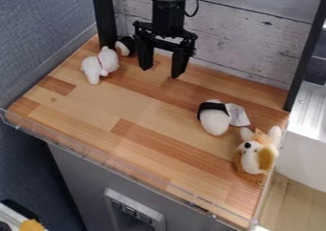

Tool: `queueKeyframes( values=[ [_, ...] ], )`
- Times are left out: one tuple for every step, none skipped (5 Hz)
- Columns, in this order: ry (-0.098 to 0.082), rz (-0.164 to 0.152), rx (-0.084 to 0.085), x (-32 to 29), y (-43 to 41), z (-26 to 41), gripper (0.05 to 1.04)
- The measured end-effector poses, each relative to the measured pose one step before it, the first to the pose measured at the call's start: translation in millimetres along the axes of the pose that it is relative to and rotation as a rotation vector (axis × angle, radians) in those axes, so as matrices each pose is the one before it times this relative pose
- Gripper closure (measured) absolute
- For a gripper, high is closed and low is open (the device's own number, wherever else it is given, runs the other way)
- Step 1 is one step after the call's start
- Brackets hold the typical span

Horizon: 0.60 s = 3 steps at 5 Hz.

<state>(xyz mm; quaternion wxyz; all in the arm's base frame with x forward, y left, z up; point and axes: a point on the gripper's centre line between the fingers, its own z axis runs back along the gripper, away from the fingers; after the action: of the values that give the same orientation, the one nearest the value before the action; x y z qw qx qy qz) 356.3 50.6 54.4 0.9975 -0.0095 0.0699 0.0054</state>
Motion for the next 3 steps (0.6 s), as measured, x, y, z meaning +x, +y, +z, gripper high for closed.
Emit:
queueKeyframes(
  values=[
    [0.0009, 0.0952, -0.0064, 0.79, 12.2, 0.1, 0.085],
    [-0.0054, 0.2005, -0.0204, -1.25, 32.94, 1.85, 0.085],
    [-0.006, 0.2094, -0.0257, 1.32, 20.97, 0.73, 0.087]
  ],
)
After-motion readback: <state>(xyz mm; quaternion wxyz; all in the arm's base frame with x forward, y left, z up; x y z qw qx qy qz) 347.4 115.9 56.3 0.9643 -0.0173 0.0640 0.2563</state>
